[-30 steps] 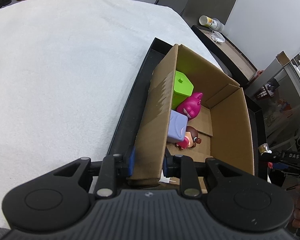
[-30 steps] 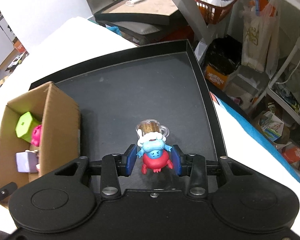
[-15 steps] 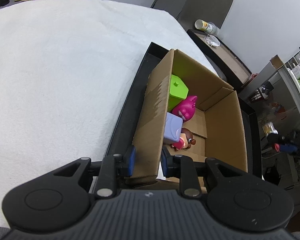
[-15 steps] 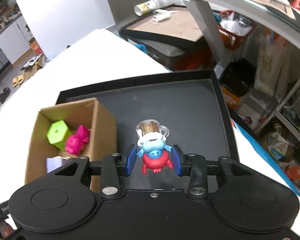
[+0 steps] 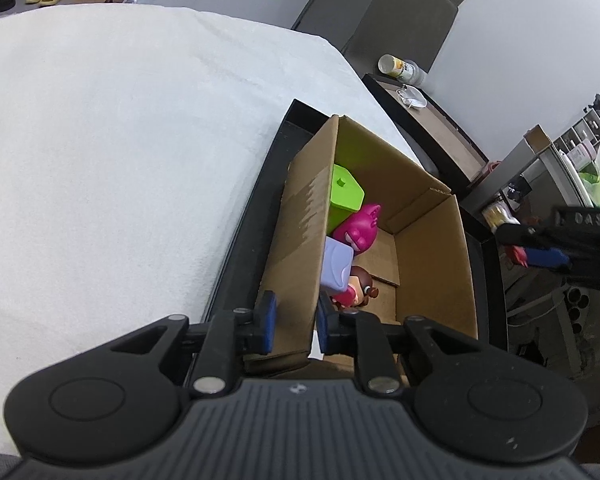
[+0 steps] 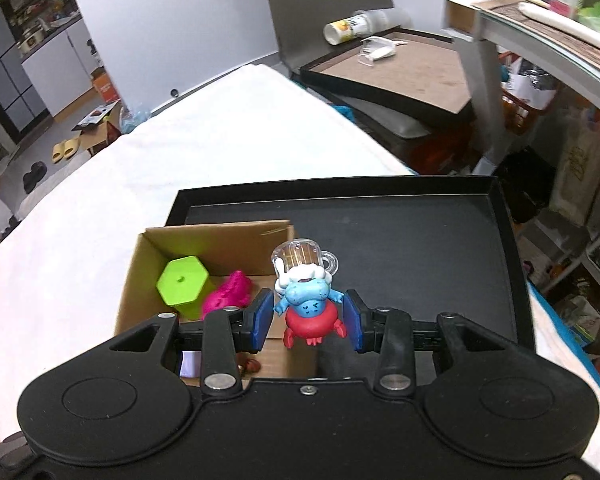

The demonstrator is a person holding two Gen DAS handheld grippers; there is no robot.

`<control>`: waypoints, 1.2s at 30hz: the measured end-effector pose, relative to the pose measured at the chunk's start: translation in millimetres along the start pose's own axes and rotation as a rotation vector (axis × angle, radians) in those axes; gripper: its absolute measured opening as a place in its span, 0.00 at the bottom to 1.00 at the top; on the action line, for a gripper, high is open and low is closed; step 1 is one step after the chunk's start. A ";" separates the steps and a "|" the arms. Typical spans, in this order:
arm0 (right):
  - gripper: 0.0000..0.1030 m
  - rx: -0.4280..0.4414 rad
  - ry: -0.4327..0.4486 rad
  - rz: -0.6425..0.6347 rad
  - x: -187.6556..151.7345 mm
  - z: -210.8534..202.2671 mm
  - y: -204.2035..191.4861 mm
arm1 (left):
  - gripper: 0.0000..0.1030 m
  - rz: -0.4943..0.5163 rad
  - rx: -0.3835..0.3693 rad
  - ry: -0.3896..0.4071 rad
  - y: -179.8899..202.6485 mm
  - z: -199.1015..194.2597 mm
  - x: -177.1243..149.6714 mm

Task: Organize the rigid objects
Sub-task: 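Carry the mug figure over the cardboard box and lower it inside, then open the right gripper and lift it away from the box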

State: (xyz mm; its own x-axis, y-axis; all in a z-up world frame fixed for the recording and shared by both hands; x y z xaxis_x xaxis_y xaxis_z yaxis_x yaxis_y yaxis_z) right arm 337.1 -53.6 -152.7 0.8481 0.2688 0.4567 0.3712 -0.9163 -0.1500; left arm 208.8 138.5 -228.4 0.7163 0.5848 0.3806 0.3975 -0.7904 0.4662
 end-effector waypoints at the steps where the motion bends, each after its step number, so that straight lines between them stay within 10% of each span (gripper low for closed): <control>1: 0.37 0.003 -0.002 -0.004 0.9 2.0 -3.5 | 0.19 0.003 -0.002 -0.001 0.0 0.2 -0.3; 20: 0.46 0.001 -0.020 -0.030 13.9 36.6 -32.8 | 0.20 0.004 -0.039 -0.008 -3.9 1.1 -0.5; 36: 0.56 0.069 0.008 0.026 -2.2 -11.3 -2.1 | 0.19 0.021 0.006 -0.040 2.9 1.3 5.2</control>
State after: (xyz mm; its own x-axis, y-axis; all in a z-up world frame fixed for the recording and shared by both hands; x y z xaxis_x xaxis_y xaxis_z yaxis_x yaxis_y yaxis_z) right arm 330.1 -55.6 -143.5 0.8550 0.2427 0.4583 0.3744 -0.9004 -0.2217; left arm 214.4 139.0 -226.0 0.7466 0.5604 0.3584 0.3853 -0.8035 0.4538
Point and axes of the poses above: each gripper's, at about its wrist camera, not at the fingertips, and z roughly the way its jaws point, y to its right, x to its top, the point moved 4 cm from there along z, roughly the way its jaws point, and after that the axes turned 8 degrees about -y, right-handed, at the moved point
